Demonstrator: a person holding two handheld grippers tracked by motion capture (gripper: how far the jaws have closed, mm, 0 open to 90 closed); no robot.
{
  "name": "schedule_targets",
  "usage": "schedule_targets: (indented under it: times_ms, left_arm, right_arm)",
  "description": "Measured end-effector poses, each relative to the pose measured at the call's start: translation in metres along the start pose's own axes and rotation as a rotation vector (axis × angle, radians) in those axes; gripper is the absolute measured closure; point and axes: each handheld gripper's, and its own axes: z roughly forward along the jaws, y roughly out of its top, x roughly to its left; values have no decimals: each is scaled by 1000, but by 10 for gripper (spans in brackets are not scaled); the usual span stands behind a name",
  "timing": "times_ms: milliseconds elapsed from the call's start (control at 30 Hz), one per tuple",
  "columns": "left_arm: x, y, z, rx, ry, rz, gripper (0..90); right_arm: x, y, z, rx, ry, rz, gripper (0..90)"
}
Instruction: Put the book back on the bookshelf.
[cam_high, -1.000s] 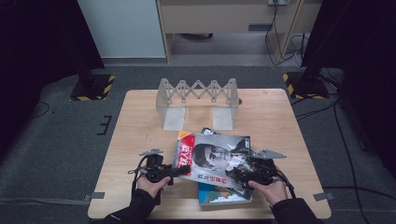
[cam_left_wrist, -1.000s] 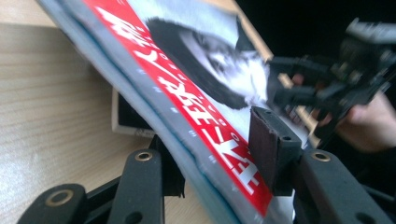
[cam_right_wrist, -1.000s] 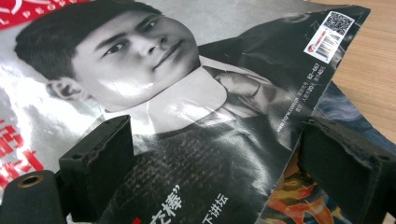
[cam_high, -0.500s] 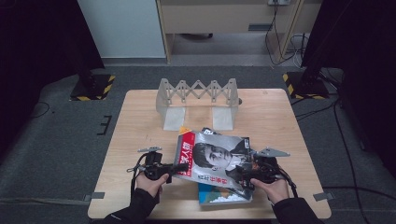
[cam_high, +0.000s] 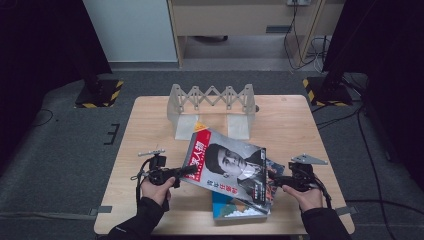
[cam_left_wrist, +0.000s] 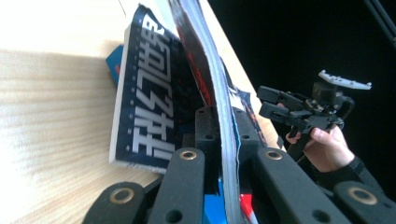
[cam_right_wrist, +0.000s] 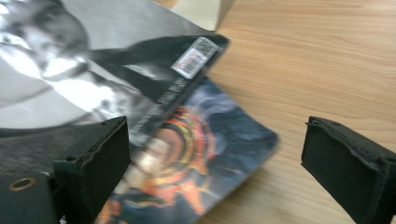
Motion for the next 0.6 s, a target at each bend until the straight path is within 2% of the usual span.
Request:
schedule_targets:
  times_ms: [367,600]
  left_arm:
    - [-9,21,-7,-58,-16,11,860]
    - [-16,33,-9,-102,-46,11,860]
  right_arm:
    - [-34,-2,-9,-1,-97,27,82]
    - [-48,-5,-9,8,-139,37,82]
